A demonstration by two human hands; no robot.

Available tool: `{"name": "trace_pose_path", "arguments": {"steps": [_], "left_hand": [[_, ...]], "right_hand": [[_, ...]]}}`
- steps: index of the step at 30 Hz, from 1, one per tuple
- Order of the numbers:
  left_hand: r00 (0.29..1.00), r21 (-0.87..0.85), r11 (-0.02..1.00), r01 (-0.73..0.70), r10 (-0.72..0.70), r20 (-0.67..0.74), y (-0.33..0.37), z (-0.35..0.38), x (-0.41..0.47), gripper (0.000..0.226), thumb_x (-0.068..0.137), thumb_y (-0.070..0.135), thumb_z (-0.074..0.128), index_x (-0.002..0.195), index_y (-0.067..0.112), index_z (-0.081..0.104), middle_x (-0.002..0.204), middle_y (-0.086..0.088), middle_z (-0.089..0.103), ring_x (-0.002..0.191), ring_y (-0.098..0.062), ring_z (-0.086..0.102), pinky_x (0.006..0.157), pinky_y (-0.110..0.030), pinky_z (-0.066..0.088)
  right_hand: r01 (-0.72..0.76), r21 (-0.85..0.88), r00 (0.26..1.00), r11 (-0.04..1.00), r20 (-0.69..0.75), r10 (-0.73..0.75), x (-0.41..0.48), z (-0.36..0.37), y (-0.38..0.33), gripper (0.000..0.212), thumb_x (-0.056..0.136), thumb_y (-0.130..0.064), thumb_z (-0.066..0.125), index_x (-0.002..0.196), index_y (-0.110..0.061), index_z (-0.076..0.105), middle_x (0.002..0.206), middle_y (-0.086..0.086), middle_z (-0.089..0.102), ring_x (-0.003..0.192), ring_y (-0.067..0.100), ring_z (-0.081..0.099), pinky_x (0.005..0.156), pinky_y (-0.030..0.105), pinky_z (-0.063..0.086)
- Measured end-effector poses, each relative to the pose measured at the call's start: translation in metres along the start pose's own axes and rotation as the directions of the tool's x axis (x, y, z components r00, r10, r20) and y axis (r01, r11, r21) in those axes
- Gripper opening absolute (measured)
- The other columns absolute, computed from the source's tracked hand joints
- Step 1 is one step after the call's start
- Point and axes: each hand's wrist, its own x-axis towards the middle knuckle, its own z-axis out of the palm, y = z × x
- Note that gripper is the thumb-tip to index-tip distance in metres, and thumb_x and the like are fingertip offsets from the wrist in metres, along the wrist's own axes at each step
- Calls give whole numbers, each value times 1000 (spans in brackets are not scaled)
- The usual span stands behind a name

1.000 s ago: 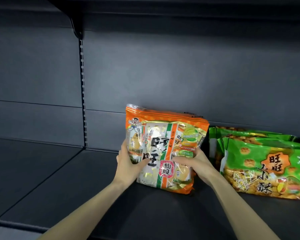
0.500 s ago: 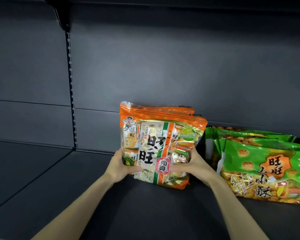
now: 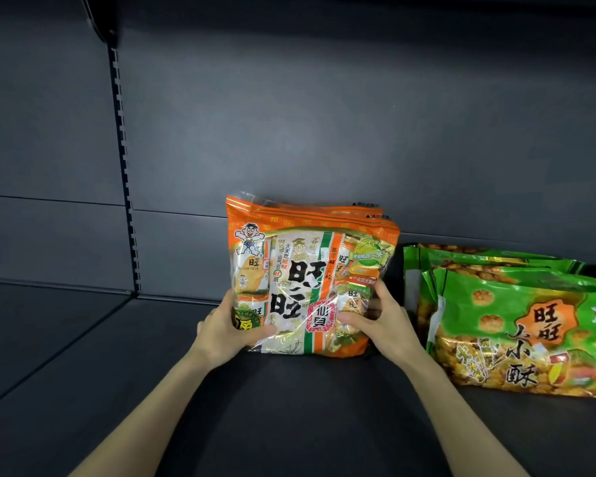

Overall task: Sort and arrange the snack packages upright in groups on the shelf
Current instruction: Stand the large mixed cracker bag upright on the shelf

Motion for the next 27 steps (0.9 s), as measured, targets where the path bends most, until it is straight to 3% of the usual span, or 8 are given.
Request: {"name": "trace_pose_path", "arguments": {"steps": [6, 10, 13, 18, 20, 22, 24, 27], "left_hand": [[999, -330, 944, 17, 0, 53, 9, 0, -2, 34, 85, 29, 65, 115, 33, 50, 110, 11, 65, 95, -2, 64, 90, -27, 52], [1000, -329, 944, 13, -4, 29, 4, 2, 2, 45, 84, 33, 64, 126, 31, 48, 112, 11, 67, 98, -5, 66, 87, -26, 52], [999, -283, 959, 34, -43, -23, 3, 4, 6, 44, 81, 39, 67, 122, 33, 51, 106, 14, 67, 96, -5, 65, 93, -32, 50], [991, -186, 982, 33, -57, -123, 9, 10, 4, 39, 84, 39, 65, 120, 33, 49, 92, 20, 62, 82, 8, 57, 65, -9, 45], [989, -133, 990, 48, -65, -130, 10, 11, 4, 44, 85, 48, 60, 124, 32, 46, 98, 17, 62, 91, -1, 60, 81, -19, 48], [990, -11, 997, 81, -82, -118, 7, 13, 5, 44, 87, 56, 49, 123, 34, 39, 106, 15, 59, 104, -12, 54, 107, -42, 32], [991, 32, 995, 97, -94, -99, 4, 11, 4, 38, 86, 64, 44, 114, 39, 35, 107, 18, 58, 106, -13, 49, 112, -47, 18], [991, -49, 993, 103, -107, -85, 4, 6, 2, 49, 69, 79, 47, 99, 41, 43, 99, 23, 62, 106, -14, 57, 108, -48, 31]], "right_hand": [[-74, 101, 993, 992, 98, 64, 1, 0, 0, 91, 67, -26, 84, 139, -32, 30, 114, -17, 59, 109, 4, 57, 95, 32, 49], [-103, 92, 975, 990, 205, 82, 1, 2, 0, 101, 61, -11, 87, 137, -34, 25, 114, -18, 60, 103, -2, 60, 87, 19, 48], [-112, 79, 978, 991, 185, 96, 3, 2, 1, 103, 59, -9, 88, 140, -29, 27, 114, -15, 61, 105, 3, 61, 96, 29, 48], [-102, 45, 982, 994, 161, 93, 4, 1, 3, 98, 58, -14, 89, 136, -30, 33, 114, -13, 64, 106, 5, 62, 101, 37, 46], [-101, 40, 983, 994, 159, 94, 3, 1, 2, 90, 60, -16, 88, 133, -31, 37, 112, -15, 65, 104, 4, 62, 99, 33, 47], [-111, 45, 982, 993, 156, 103, 3, 2, 3, 86, 61, -20, 88, 131, -33, 39, 111, -16, 65, 104, 4, 62, 98, 33, 48], [-120, 57, 981, 991, 160, 110, 2, 2, 4, 87, 61, -26, 88, 132, -34, 39, 112, -15, 65, 106, 5, 62, 100, 36, 47], [-141, 96, 979, 985, 165, 124, 2, 3, 4, 89, 63, -31, 86, 136, -33, 36, 114, -15, 64, 107, 6, 61, 100, 37, 47]]}}
